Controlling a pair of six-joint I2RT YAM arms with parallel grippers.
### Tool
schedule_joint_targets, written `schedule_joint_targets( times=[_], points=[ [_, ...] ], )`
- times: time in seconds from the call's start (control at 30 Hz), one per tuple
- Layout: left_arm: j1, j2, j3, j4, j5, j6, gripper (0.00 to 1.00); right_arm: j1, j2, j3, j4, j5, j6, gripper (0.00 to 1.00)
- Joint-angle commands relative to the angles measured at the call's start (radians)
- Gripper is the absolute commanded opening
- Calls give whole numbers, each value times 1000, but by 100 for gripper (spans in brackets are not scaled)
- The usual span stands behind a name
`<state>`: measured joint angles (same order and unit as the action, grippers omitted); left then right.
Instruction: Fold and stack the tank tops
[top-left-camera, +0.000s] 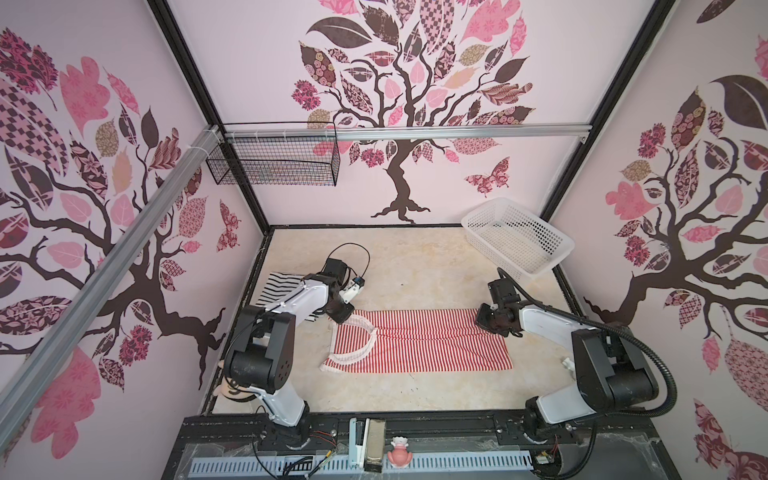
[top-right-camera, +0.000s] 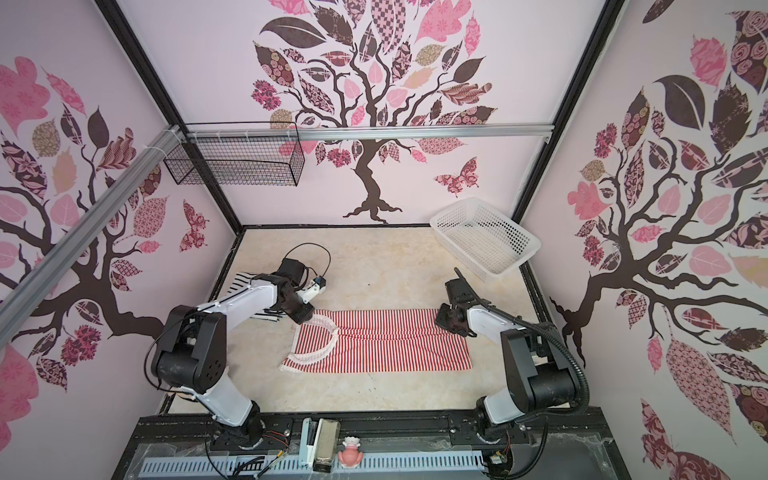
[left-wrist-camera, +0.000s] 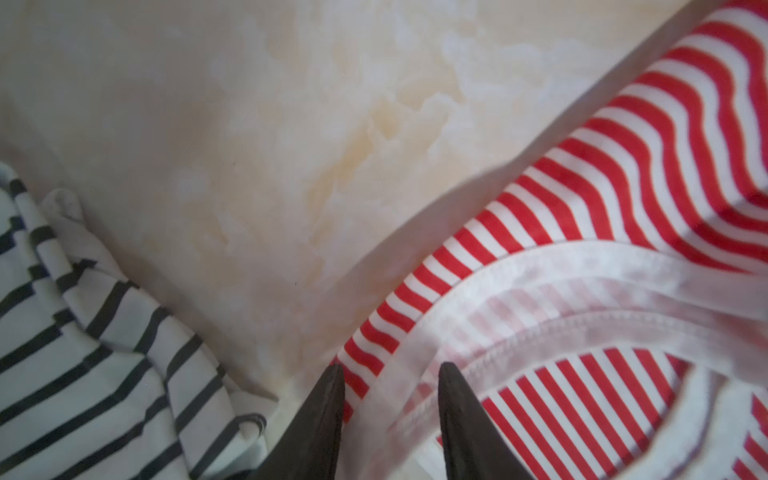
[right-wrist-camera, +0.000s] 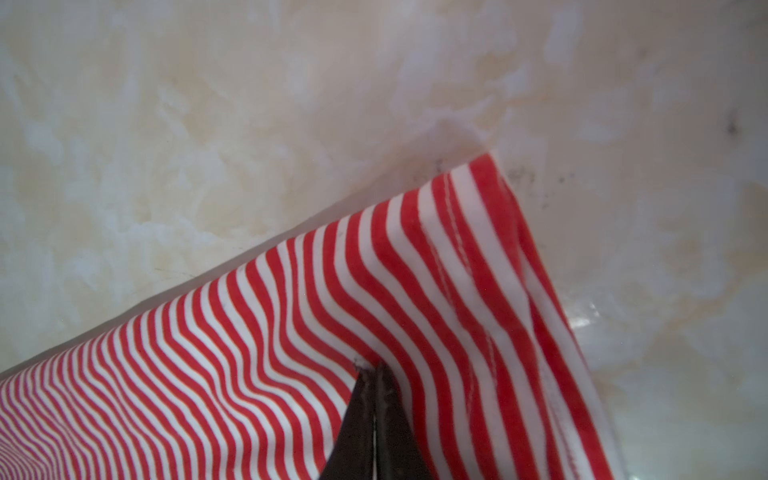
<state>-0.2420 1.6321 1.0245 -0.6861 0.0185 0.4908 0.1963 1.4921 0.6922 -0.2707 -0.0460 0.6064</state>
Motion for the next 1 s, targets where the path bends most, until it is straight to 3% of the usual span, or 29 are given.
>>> schedule_joint_targets(
  times=[0.0, 0.2, 0.67, 0.97],
  points=[
    [6, -109, -74, 17, -21, -2, 42, -1, -11, -47, -87, 29, 14, 8],
    [11, -125, -169, 91, -100, 8, 42, -1, -8, -56, -84, 24, 18, 9],
    [37, 63, -111, 109, -175, 24, 39, -72, -82, -112, -113, 4, 14, 12],
    [44, -187, -5, -23, 127, -65, 41, -72, -185, -111, -141, -32, 8, 18]
  ],
)
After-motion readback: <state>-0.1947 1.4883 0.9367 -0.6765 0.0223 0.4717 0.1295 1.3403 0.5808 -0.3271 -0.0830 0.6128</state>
